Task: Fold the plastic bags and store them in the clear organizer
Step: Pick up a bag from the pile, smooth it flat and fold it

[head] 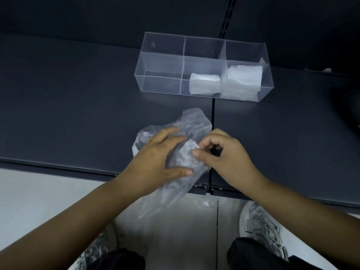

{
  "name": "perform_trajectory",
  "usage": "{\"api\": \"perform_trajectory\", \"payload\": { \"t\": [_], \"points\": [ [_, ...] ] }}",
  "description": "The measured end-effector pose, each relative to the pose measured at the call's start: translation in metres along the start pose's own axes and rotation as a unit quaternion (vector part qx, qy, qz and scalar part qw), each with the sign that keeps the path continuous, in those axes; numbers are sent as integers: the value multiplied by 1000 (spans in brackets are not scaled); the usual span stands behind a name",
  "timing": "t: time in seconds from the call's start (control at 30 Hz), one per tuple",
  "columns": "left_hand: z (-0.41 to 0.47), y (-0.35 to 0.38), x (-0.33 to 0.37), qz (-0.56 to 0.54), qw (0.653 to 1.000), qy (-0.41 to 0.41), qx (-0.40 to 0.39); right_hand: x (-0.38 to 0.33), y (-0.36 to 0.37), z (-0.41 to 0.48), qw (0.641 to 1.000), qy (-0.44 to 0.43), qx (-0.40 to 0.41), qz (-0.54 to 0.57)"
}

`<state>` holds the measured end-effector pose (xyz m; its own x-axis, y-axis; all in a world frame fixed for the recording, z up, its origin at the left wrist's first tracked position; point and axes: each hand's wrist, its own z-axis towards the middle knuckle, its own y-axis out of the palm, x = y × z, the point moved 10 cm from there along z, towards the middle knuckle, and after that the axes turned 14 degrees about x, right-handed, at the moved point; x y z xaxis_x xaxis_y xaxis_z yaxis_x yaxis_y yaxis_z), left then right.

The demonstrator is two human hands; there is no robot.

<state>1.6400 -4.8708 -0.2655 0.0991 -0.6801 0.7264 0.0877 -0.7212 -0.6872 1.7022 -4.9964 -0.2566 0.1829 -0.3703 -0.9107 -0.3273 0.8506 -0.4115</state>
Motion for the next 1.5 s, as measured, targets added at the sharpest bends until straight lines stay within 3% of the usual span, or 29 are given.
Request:
{"api": "perform_trajectory", "payload": {
  "t": [0.23, 0.37, 0.43, 0.5, 0.6, 0.67, 0.77, 0.8, 1.0, 1.1, 1.2, 1.27, 1.4, 1.5],
  "points": [
    [-9, -8, -20, -77, 995, -62, 3, -2, -57, 27, 979, 33, 129, 152],
    [-14, -36, -44, -195, 964, -170, 59, -2, -102, 35, 965, 25, 237, 112],
    [-17, -42, -52, -209, 955, -209, 28, -4, -103, 34, 964, 33, 244, 100],
    [-11, -59, -62, -155, 962, -223, 30, -12, -93, 35, 971, 35, 215, 93],
    [18, -89, -54, -167, 957, -208, 112, -30, -67, 41, 985, 30, 138, 94],
    [39, -74, -20, -211, 961, -162, 70, -40, -46, 45, 990, 27, 86, 107],
    [47, -21, 32, -249, 960, -108, -70, -55, -24, 49, 988, 19, 28, 149],
    [47, -14, 37, -262, 956, -113, -71, -55, -21, 50, 988, 23, 4, 151],
    [41, -57, -12, -254, 936, -203, 137, -6, -20, 29, 977, 89, -189, -42],
    [30, -70, -32, -241, 922, -238, 189, 17, -36, 26, 975, 136, -174, -33],
    [25, -68, -39, -268, 905, -259, 204, 18, -38, 25, 957, 218, -128, 140],
    [23, -62, -37, -279, 903, -257, 202, 14, -27, 19, 938, 254, -145, 188],
    [21, -64, -39, -265, 903, -249, 229, 17, 3, 3, 950, 221, -217, 41],
    [20, -70, -49, -248, 899, -253, 258, 24, 1, 7, 962, 217, -166, 4]
  ]
}}
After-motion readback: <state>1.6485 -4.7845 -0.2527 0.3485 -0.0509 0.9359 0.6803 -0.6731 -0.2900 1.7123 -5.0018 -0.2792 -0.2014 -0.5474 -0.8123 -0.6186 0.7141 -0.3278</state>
